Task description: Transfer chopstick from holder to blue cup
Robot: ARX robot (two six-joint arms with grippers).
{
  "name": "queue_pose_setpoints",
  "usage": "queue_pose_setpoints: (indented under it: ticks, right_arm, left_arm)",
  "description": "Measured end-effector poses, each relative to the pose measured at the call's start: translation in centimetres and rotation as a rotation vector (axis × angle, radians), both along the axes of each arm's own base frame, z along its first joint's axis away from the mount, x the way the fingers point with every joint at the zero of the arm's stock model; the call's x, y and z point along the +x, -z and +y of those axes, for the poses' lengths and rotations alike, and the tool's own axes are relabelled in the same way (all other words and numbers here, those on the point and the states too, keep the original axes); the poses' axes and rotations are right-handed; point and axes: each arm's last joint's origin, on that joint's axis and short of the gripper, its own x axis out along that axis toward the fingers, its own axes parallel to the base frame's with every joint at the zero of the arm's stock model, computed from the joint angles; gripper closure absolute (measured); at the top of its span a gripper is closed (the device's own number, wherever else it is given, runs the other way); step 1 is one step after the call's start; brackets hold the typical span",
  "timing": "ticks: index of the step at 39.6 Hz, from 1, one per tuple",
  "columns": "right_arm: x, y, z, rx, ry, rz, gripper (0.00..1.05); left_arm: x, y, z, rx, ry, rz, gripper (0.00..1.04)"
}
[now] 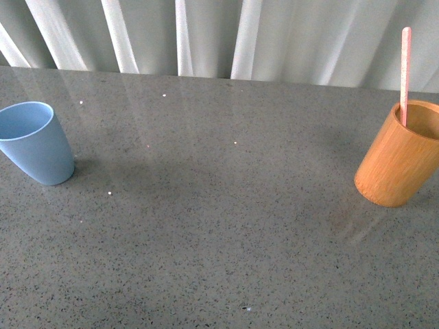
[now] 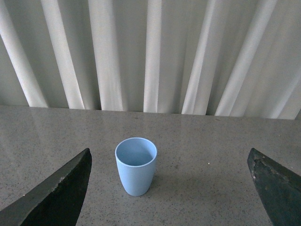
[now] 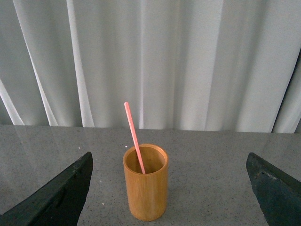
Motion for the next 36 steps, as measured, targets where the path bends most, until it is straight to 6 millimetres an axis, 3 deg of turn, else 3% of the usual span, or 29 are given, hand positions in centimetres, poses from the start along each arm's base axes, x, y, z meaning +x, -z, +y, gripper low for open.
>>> queue_pose_setpoints:
  ticks: [36]
  right_arm:
    - [0.00, 0.00, 0.00, 0.000, 0.000, 0.000, 0.10]
  left_arm:
    - [0.00, 0.00, 0.00, 0.000, 0.000, 0.000, 0.07]
